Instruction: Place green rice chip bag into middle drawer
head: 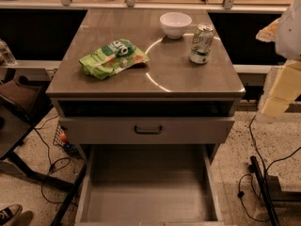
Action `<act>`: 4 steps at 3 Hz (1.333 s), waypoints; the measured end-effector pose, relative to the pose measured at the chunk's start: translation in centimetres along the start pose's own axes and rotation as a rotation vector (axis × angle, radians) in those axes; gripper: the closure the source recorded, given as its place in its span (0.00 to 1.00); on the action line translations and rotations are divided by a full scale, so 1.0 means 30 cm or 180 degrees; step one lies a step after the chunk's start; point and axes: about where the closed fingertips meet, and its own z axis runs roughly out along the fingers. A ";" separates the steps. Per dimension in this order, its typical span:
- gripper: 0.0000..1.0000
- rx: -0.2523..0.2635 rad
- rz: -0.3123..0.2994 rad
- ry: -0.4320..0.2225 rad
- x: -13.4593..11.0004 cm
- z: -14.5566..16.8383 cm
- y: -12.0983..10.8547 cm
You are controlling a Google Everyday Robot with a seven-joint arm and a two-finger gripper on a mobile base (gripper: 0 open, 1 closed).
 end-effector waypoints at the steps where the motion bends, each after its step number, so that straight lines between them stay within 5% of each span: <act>1: 0.00 0.0001 0.0000 -0.0001 0.000 0.000 0.000; 2: 0.00 0.0094 0.0065 -0.0336 -0.091 0.026 -0.058; 4: 0.00 0.0262 0.0318 -0.1400 -0.466 0.107 -0.259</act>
Offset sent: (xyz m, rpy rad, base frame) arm 0.0738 0.0640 0.0096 0.2946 -0.1455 0.0099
